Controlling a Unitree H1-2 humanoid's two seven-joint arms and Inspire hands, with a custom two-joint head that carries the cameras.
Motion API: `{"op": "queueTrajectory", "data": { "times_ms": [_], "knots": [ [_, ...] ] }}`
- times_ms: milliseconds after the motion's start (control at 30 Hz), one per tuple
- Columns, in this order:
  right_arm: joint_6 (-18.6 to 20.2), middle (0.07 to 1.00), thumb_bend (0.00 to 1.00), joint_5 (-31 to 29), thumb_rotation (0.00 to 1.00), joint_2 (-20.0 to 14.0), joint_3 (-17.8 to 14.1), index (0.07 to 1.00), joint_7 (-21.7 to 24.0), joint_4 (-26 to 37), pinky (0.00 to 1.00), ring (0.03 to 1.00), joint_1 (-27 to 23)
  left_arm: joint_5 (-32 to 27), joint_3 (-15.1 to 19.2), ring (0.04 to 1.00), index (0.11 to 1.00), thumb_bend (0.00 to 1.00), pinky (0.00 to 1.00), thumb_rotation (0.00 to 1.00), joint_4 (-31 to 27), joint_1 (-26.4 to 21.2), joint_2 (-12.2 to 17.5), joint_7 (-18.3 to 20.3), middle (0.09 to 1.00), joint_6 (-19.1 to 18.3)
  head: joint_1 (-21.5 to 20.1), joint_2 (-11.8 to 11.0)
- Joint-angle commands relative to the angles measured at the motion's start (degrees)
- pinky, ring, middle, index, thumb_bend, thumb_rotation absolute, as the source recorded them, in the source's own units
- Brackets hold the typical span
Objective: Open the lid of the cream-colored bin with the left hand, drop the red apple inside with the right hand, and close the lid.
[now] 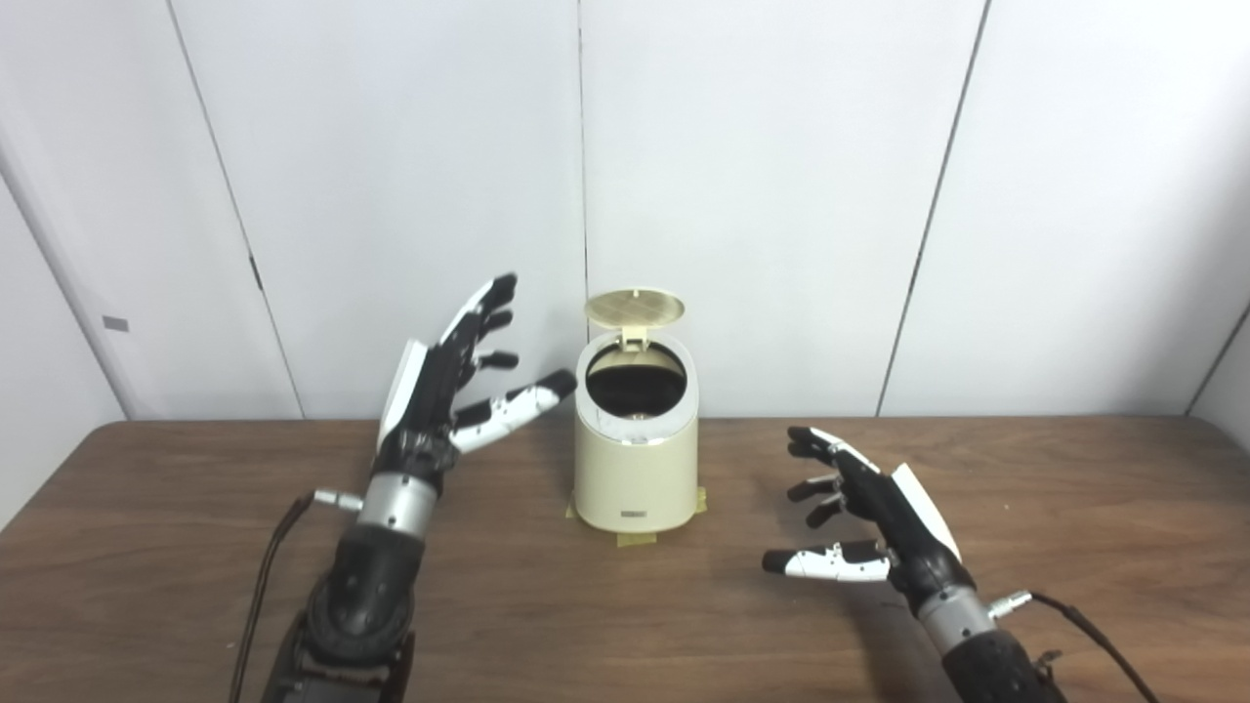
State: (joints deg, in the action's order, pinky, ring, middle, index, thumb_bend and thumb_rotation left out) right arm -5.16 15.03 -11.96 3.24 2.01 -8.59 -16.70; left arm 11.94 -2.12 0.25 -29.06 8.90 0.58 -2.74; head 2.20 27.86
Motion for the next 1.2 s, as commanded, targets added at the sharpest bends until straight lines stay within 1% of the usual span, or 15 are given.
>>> {"op": "queueTrajectory", "data": {
  "times_ms": [0, 100, 200, 233, 333, 400, 433, 533, 600, 633, 767, 933, 1033, 1100, 1167],
  "knots": [
    [-1.39, 0.841, 0.83, -0.32, 0.23, -0.18, -0.15, 0.858, -0.43, 1.72, 0.51, 0.651, -2.19, 1.35, -0.33, 0.915, 0.958, 0.91, 0.73, 0.45, -0.04, -4.87, 1.1, 0.25, 0.941, 0.12, 0.0, 0.06],
    [-2.22, 0.831, 0.83, -0.19, 0.23, -0.15, -0.11, 0.85, -0.72, 1.03, 0.5, 0.648, -2.34, 3.07, -1.45, 0.914, 0.954, 0.92, 0.71, 0.46, 1.65, -7.56, 2.04, 0.77, 0.949, 0.39, 0.0, 0.03],
    [-2.29, 0.82, 0.83, -0.08, 0.24, -0.03, -0.06, 0.842, -0.82, 1.07, 0.5, 0.642, -2.33, 4.66, -2.71, 0.915, 0.928, 0.94, 0.7, 0.46, 3.26, -9.9, 3.01, 1.31, 0.952, 0.57, -0.26, 0.04],
    [-2.33, 0.817, 0.83, -0.09, 0.24, 0.03, -0.03, 0.841, -0.81, 1.19, 0.49, 0.637, -2.34, 5.19, -3.15, 0.922, 0.926, 0.96, 0.72, 0.48, 3.94, -10.79, 3.29, 1.61, 0.955, 0.37, -0.26, 0.04],
    [-2.8, 0.812, 0.82, 0.3, 0.24, -0.01, 0.14, 0.841, -1.0, 1.03, 0.49, 0.631, -2.43, 6.61, -4.2, 0.933, 0.917, 0.97, 0.76, 0.48, 5.5, -12.6, 3.88, 2.32, 0.962, 0.42, -0.26, 0.04],
    [-3.26, 0.81, 0.82, 0.54, 0.26, -0.12, 0.25, 0.841, -1.12, 0.66, 0.48, 0.627, -2.5, 7.6, -5.17, 0.906, 0.86, 0.96, 0.74, 0.46, 6.78, -13.92, 4.46, 3.19, 0.927, 0.86, -0.26, 0.04],
    [-3.26, 0.809, 0.82, 0.62, 0.26, -0.13, 0.26, 0.841, -1.14, 0.67, 0.48, 0.625, -2.49, 8.15, -5.88, 0.91, 0.843, 0.96, 0.75, 0.46, 7.56, -14.64, 4.98, 3.87, 0.917, 1.19, -0.26, 0.04],
    [-2.51, 0.808, 0.83, 0.72, 0.27, -0.09, 0.25, 0.84, -0.97, 1.36, 0.48, 0.626, -2.32, 10.27, -8.01, 0.917, 0.82, 0.94, 0.79, 0.45, 10.09, -16.52, 6.47, 5.32, 0.895, 2.7, -0.67, 0.03],
    [-2.43, 0.809, 0.82, 0.46, 0.27, -0.06, 0.16, 0.838, -0.86, 1.55, 0.48, 0.627, -2.26, 12.22, -9.58, 0.921, 0.821, 0.94, 0.82, 0.45, 11.71, -17.57, 7.41, 5.89, 0.883, 3.36, -0.83, 0.06],
    [-2.39, 0.81, 0.82, 0.32, 0.27, -0.04, 0.09, 0.836, -0.85, 1.58, 0.48, 0.629, -2.25, 13.07, -10.29, 0.916, 0.82, 0.94, 0.82, 0.46, 12.5, -18.01, 7.79, 6.16, 0.876, 3.77, -0.9, 0.1],
    [-2.22, 0.81, 0.82, -0.15, 0.27, 0.06, -0.1, 0.833, -0.7, 1.85, 0.47, 0.629, -2.15, 16.02, -12.53, 0.892, 0.802, 0.96, 0.8, 0.46, 14.37, -18.91, 8.78, 6.36, 0.85, 5.6, -1.11, 0.17],
    [-2.63, 0.817, 0.82, -0.26, 0.28, -0.04, -0.03, 0.834, -0.68, 2.06, 0.47, 0.631, -2.07, 19.35, -14.42, 0.969, 0.808, 0.97, 0.9, 0.47, 14.43, -19.3, 9.25, 7.53, 0.861, 4.8, -1.34, 0.32],
    [-2.73, 0.816, 0.81, -0.63, 0.28, 0.08, -0.1, 0.835, -0.62, 2.17, 0.45, 0.625, -1.99, 22.19, -15.68, 0.981, 0.807, 0.97, 0.92, 0.48, 14.69, -19.34, 9.53, 7.05, 0.848, 5.67, -1.47, 0.44],
    [-2.96, 0.816, 0.81, -0.79, 0.28, 0.07, -0.11, 0.835, -0.64, 1.95, 0.45, 0.625, -1.98, 23.46, -16.18, 0.979, 0.803, 0.98, 0.91, 0.48, 14.74, -19.15, 9.6, 6.8, 0.838, 6.02, -1.56, 0.58],
    [-3.0, 0.814, 0.81, -0.82, 0.27, 0.04, -0.08, 0.834, -0.66, 1.84, 0.45, 0.619, -1.98, 24.09, -16.37, 0.988, 0.81, 1.0, 0.89, 0.51, 14.51, -18.86, 9.63, 7.1, 0.842, 5.97, -1.55, 0.62]
  ]
}}
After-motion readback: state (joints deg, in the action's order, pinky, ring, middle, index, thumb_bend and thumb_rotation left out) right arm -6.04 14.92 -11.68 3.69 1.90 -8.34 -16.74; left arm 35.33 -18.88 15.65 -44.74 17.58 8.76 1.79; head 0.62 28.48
